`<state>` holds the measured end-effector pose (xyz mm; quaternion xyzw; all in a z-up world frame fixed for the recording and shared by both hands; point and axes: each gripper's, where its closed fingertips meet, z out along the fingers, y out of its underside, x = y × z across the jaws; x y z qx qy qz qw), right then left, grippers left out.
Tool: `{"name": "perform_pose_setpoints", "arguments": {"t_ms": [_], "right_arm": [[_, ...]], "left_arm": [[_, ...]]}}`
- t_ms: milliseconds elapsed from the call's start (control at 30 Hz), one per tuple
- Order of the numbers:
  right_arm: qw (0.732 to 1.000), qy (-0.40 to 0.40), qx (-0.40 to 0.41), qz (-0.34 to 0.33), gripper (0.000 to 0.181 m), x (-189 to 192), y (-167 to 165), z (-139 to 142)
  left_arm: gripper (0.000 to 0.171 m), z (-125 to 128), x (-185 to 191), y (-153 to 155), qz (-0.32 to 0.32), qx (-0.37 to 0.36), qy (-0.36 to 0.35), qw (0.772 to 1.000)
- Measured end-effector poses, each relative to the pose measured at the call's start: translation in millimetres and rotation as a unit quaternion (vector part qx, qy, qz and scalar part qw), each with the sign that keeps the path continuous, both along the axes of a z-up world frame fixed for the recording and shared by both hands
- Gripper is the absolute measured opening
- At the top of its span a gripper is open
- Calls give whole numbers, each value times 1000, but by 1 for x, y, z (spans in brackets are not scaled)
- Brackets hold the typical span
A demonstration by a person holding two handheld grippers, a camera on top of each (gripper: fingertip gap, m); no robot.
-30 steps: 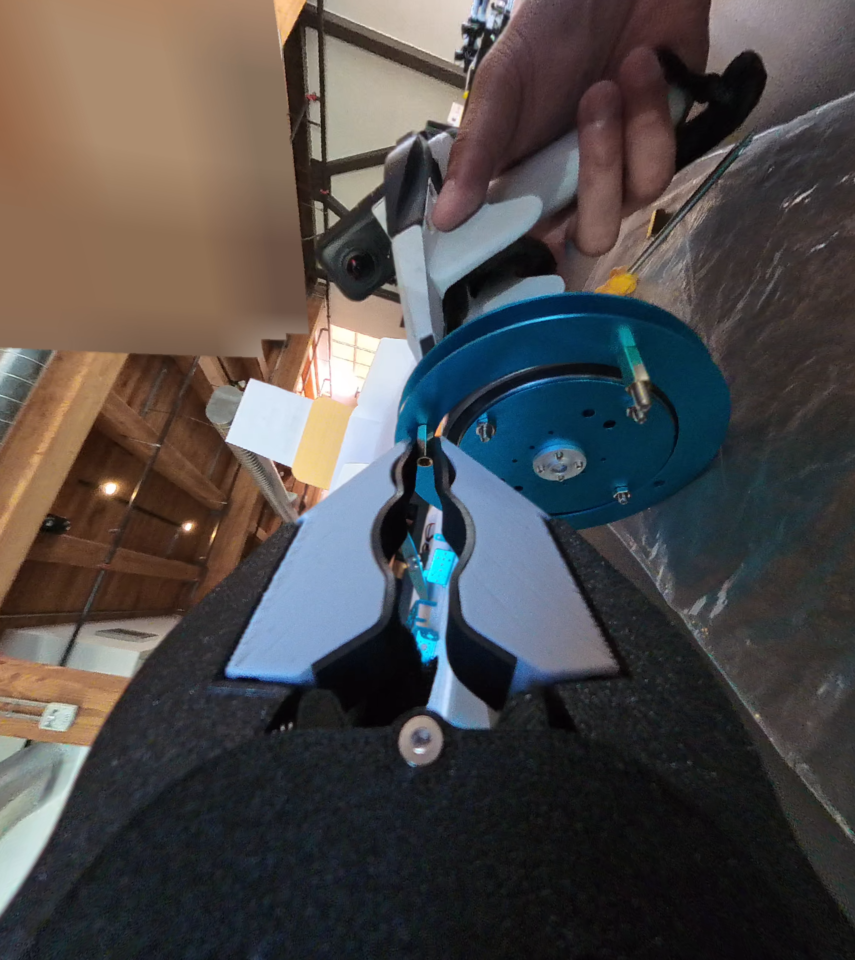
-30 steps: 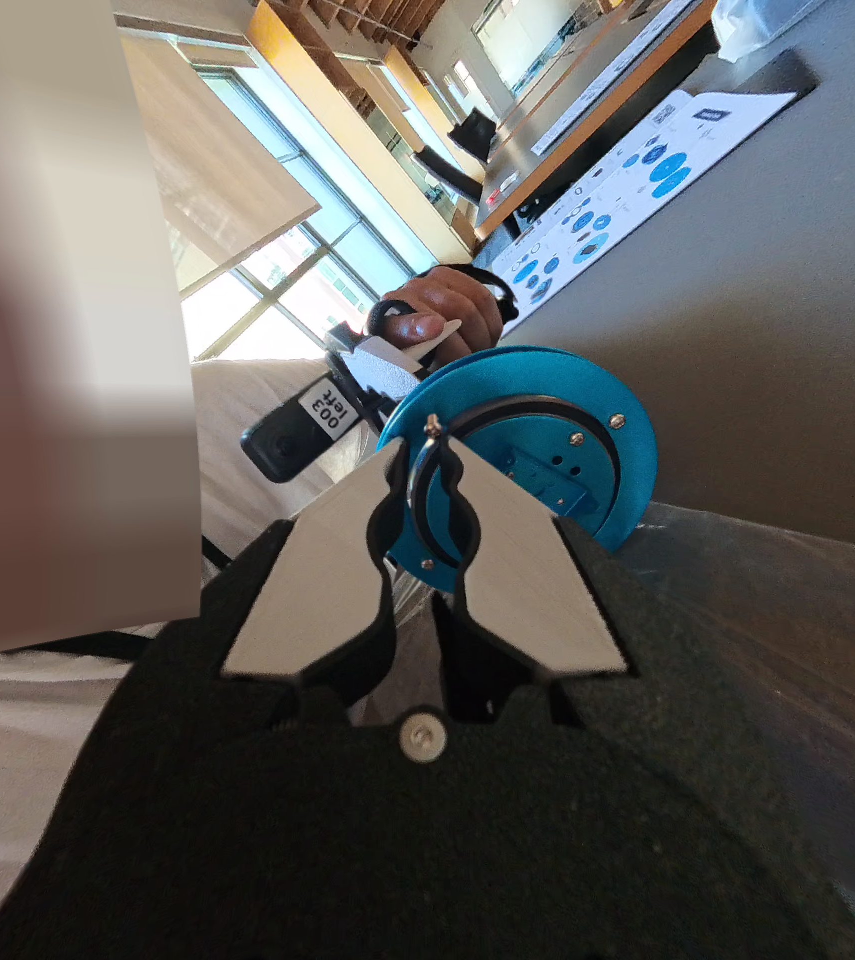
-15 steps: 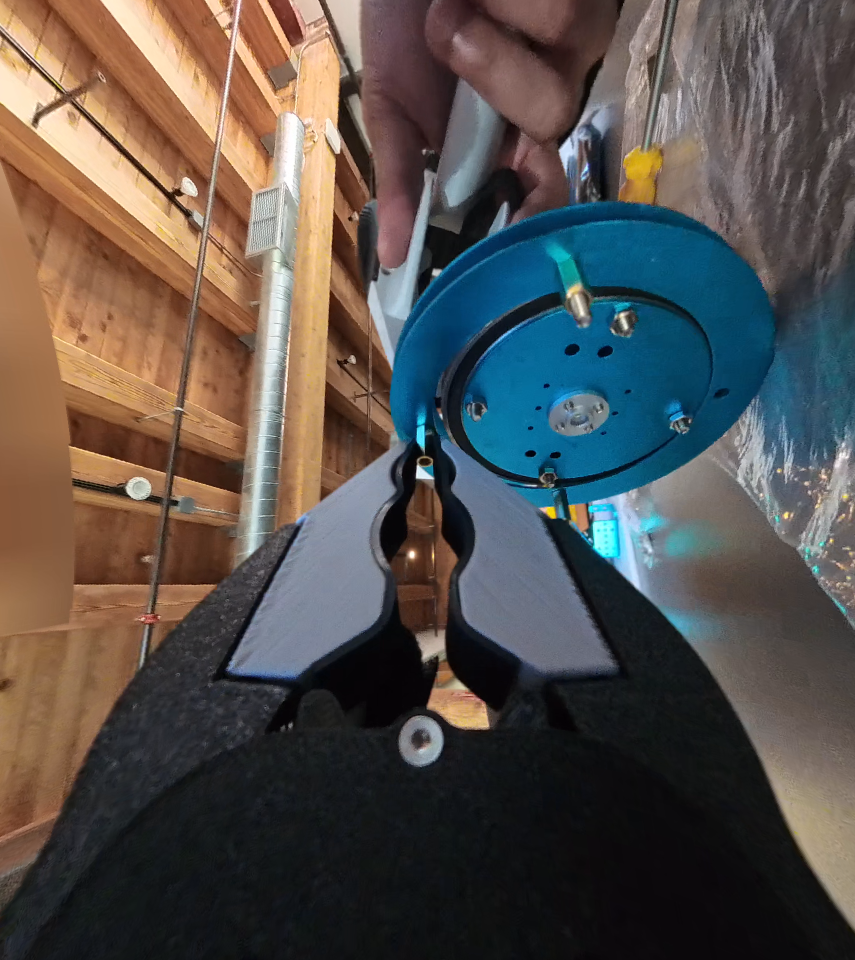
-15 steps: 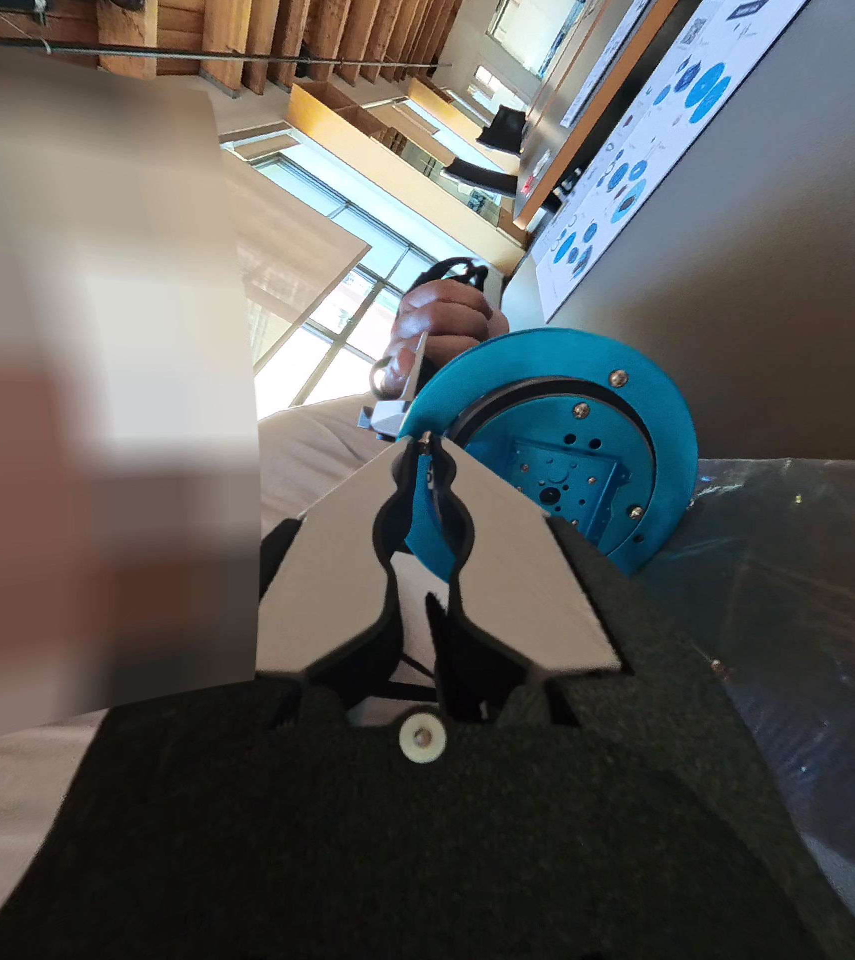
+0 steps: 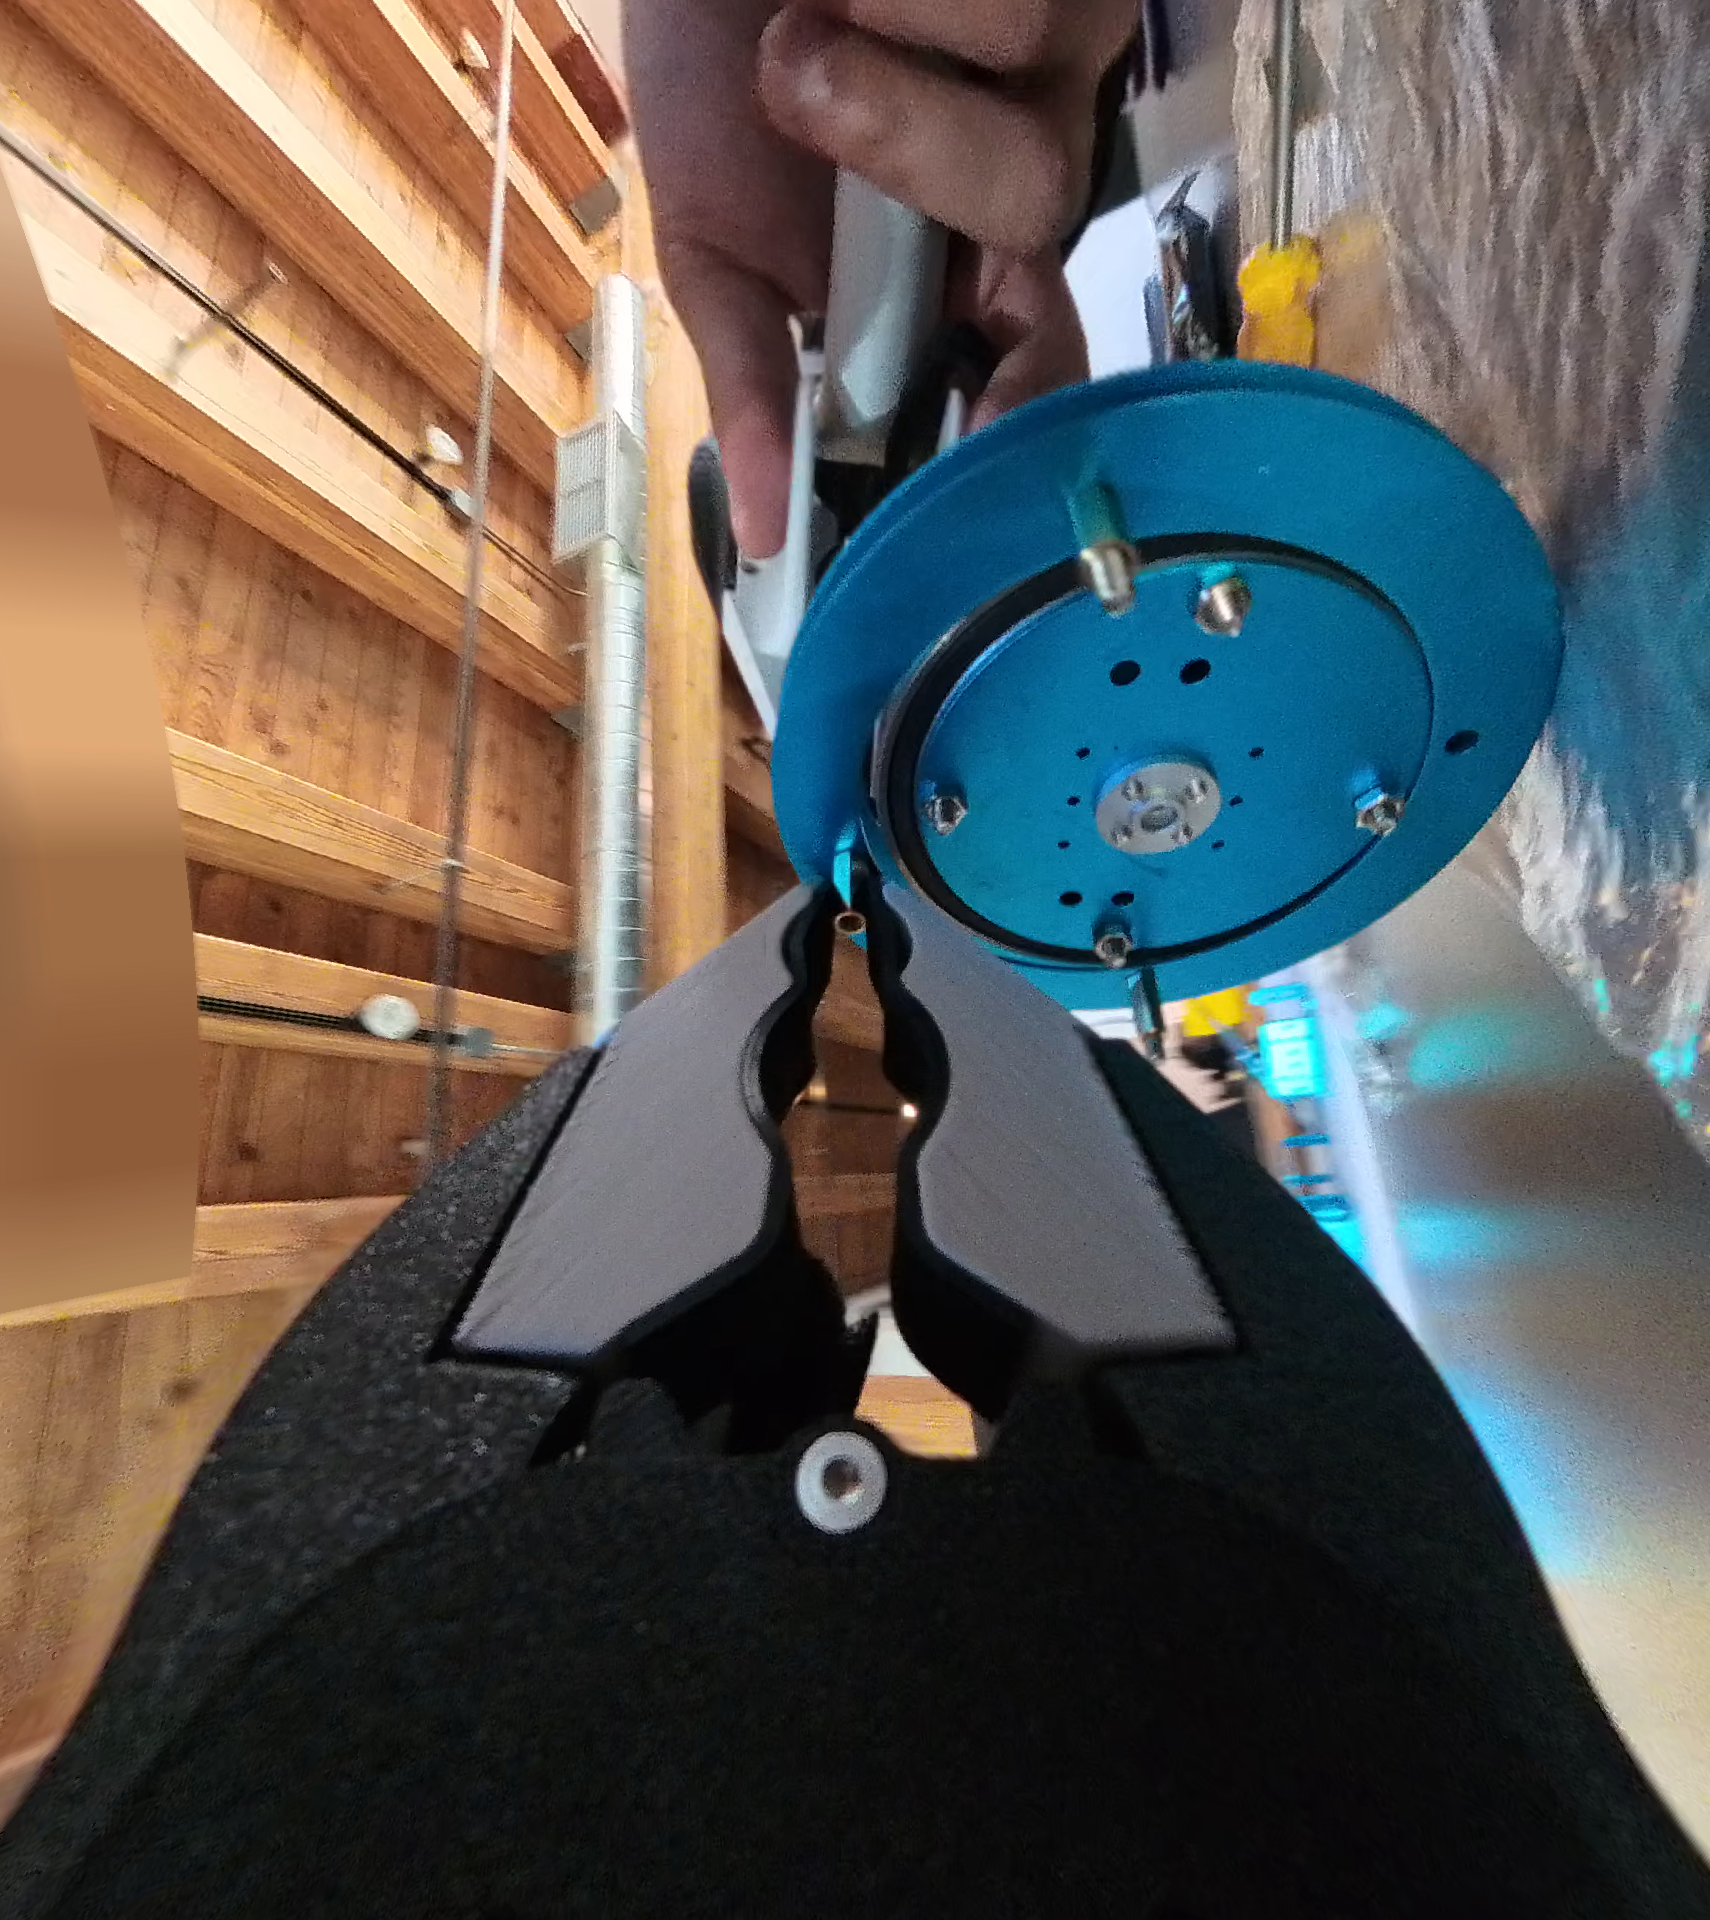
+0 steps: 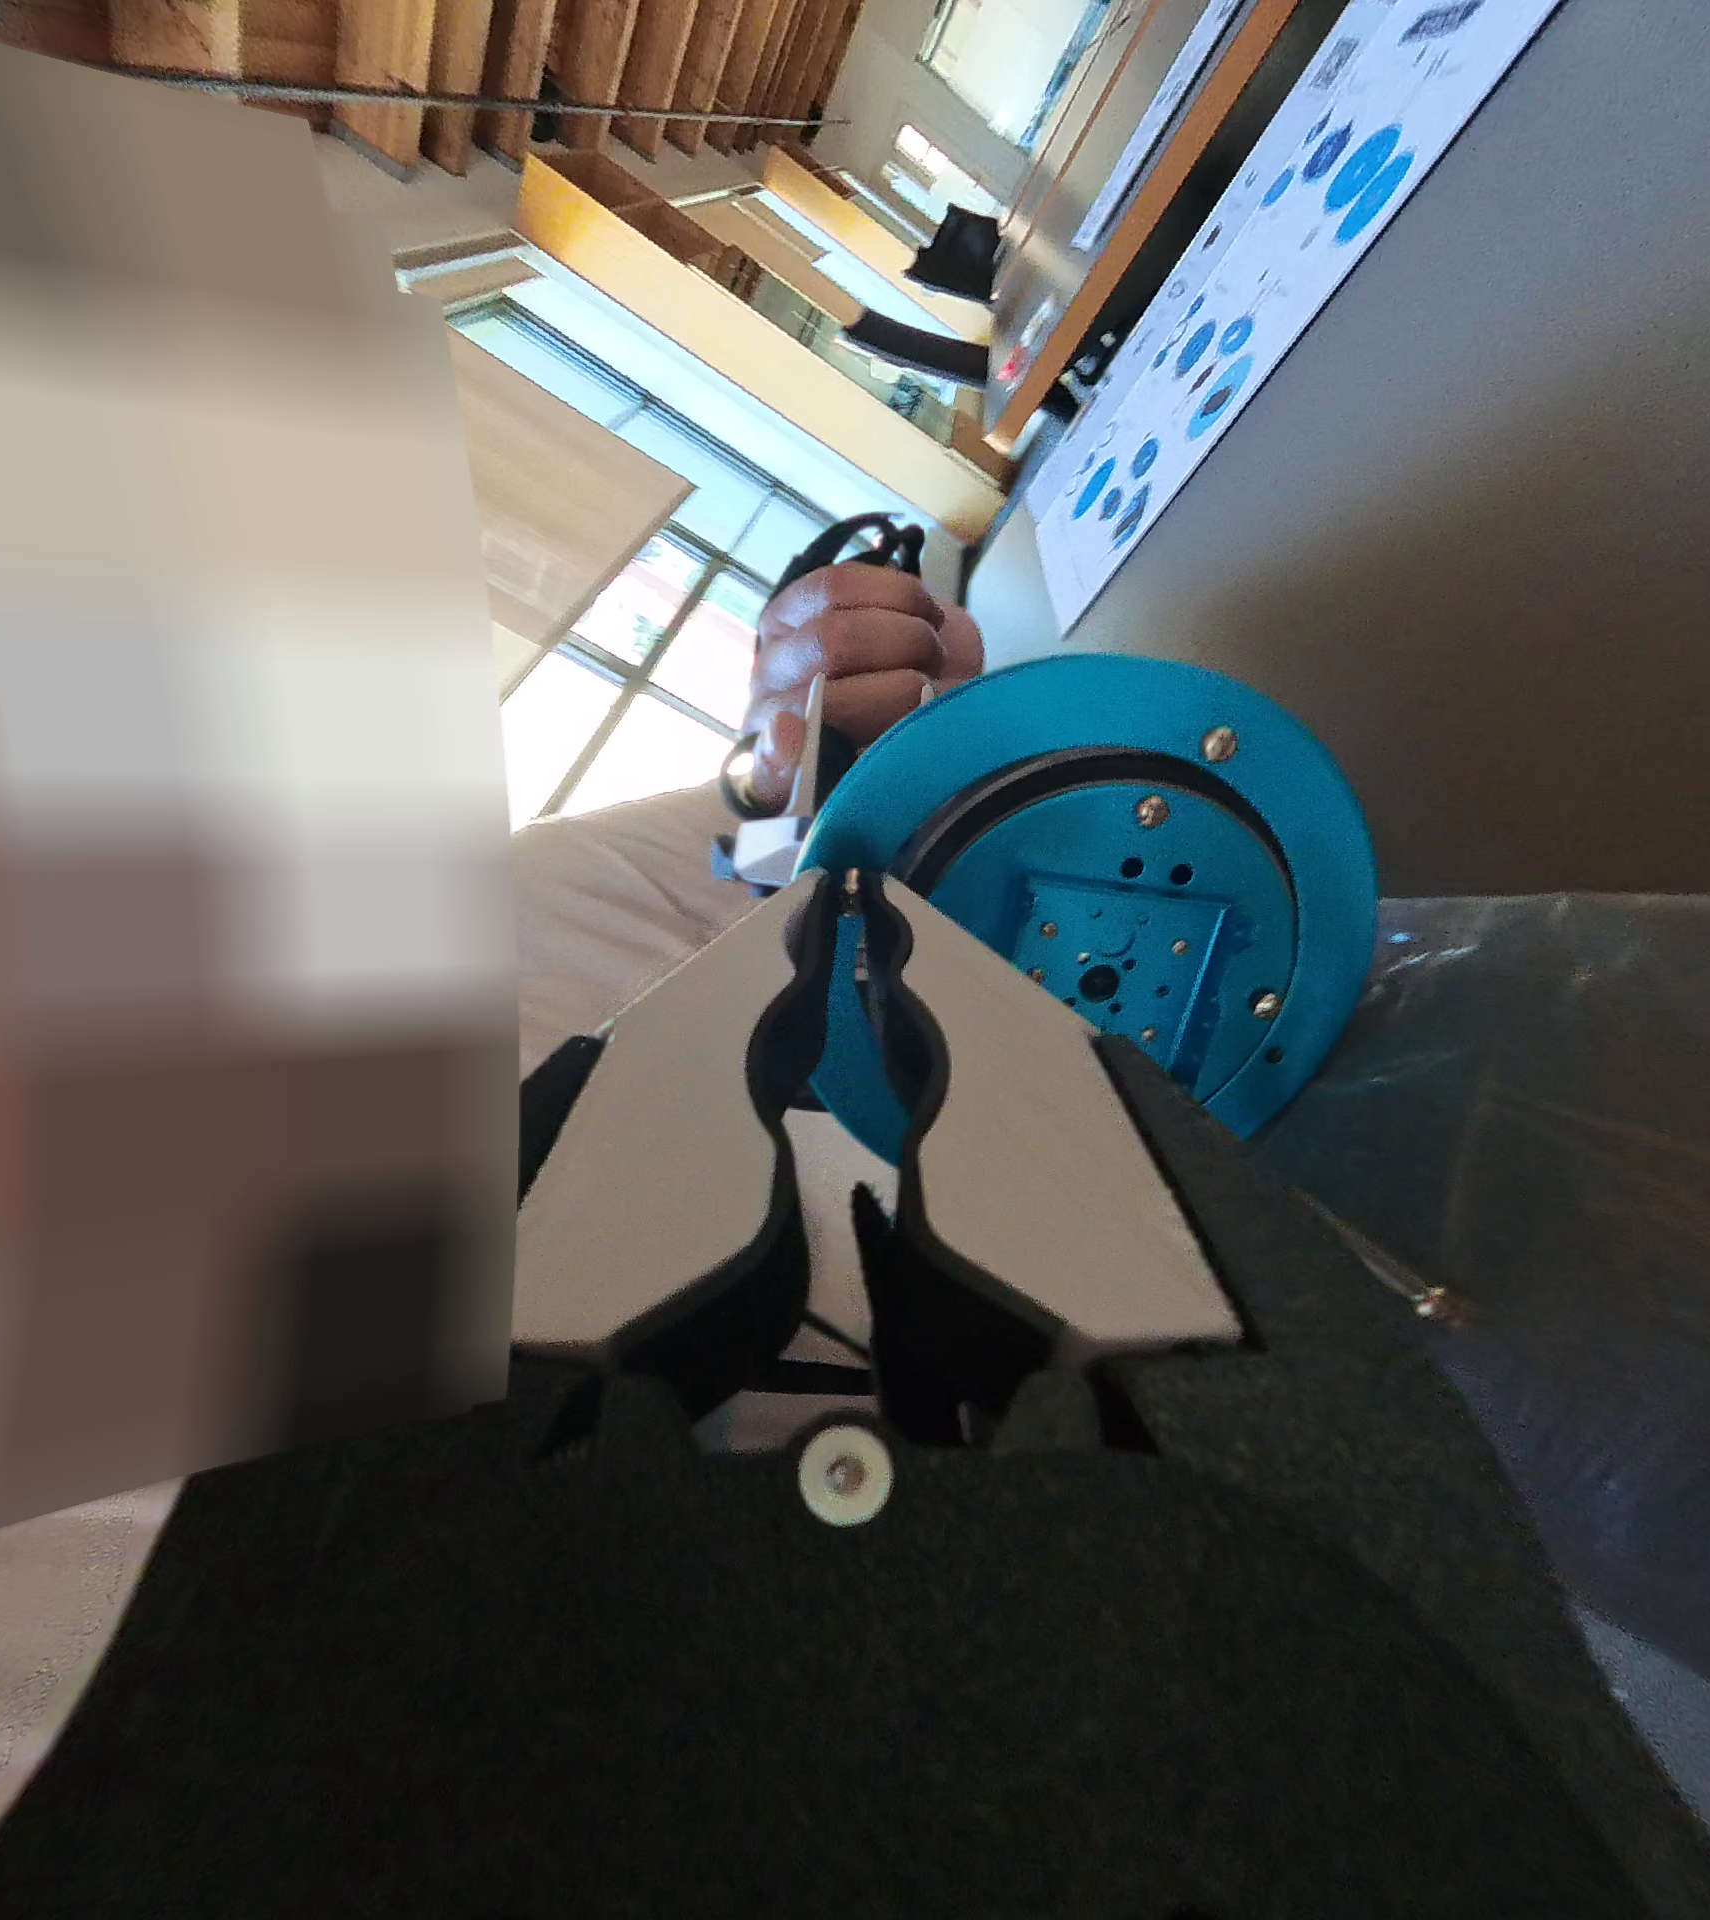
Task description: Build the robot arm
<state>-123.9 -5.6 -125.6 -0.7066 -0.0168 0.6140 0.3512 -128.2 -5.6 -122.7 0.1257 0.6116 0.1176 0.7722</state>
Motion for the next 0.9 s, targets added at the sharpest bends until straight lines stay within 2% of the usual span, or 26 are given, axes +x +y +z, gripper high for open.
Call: {"name": "perform_pose_setpoints", "arguments": {"t_ms": [33, 133, 233, 333, 400, 500, 600, 700, 733, 767, 833, 867, 900], "right_arm": [[999, -31, 23, -10, 3, 1, 1, -1], [986, -131, 104, -25, 3, 2, 2, -1], [963, -204, 173, -27, 3, 3, 1, -2], [916, -304, 260, -27, 2, 3, 0, -3], [875, -366, 315, -24, 2, 3, -2, -3], [811, -438, 388, -14, 1, 3, -5, -4], [704, -531, 472, -10, 3, 6, -2, -4], [562, -607, 562, 2, 3, 8, -3, -4], [508, -631, 587, 4, 2, 10, -3, -3], [438, -655, 616, 7, 3, 9, -4, -3], [253, -702, 666, 5, 2, 10, -5, 0], [182, -706, 685, 8, 2, 9, -7, 0], [166, -715, 679, 9, 2, 11, -6, 1]], "left_arm": [[4, 0, 1, 1, -1, -40, 18, 999], [5, -2, 2, 2, -23, -198, 83, 976], [4, -5, 3, 3, -41, -360, 161, 918], [4, -7, 3, 0, -62, -499, 235, 831], [4, -8, 3, -3, -70, -567, 285, 770], [4, -9, 1, -8, -85, -652, 367, 658], [4, -8, 0, -10, -88, -724, 434, 529], [4, -7, 1, -12, -88, -769, 486, 406], [4, -7, 1, -13, -86, -780, 499, 367], [4, -6, 1, -14, -84, -791, 516, 319], [4, -5, 1, -16, -80, -812, 541, 205], [4, -5, 1, -17, -82, -816, 551, 153], [4, -4, 2, -16, -86, -821, 549, 131]]}}
